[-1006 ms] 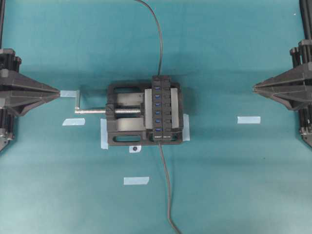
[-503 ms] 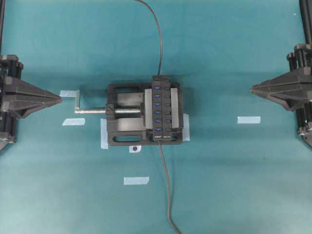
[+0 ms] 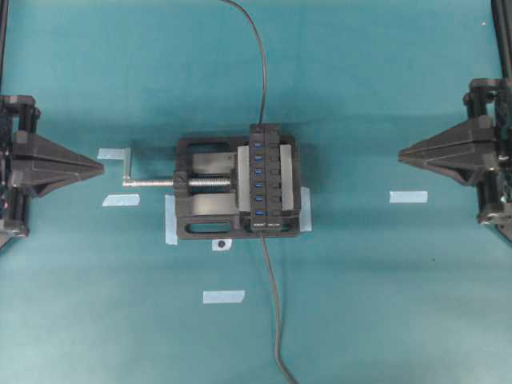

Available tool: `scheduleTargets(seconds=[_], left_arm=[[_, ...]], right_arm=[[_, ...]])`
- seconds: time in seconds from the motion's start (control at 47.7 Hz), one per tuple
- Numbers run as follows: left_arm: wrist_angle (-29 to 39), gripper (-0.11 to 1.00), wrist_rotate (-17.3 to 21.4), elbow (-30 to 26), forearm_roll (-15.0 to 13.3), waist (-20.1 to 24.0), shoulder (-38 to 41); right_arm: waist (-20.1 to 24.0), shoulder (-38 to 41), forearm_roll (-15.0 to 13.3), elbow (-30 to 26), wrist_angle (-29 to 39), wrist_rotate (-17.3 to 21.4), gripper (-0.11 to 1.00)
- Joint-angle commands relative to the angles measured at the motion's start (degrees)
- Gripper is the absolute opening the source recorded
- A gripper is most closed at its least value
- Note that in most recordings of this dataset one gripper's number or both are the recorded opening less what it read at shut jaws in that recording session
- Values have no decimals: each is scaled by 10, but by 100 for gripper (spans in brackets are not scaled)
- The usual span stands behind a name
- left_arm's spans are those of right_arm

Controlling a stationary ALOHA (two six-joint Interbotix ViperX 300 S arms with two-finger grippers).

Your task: Insert the USB into the second port from the front of the fixed hub.

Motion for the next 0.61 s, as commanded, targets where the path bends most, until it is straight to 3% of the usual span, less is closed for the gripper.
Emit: scheduleTargets(seconds=[0.0, 0.377, 0.587], left_arm=[[10, 0, -1, -22, 2, 0, 4], [94, 0, -13, -45, 1, -1, 37], [101, 0, -17, -47, 2, -1, 59]], right_arm=[[-2, 12, 2, -26, 25, 6, -2], [-40, 99, -2, -85, 110, 5, -3], [-49, 160, -14, -112, 137, 4, -3]])
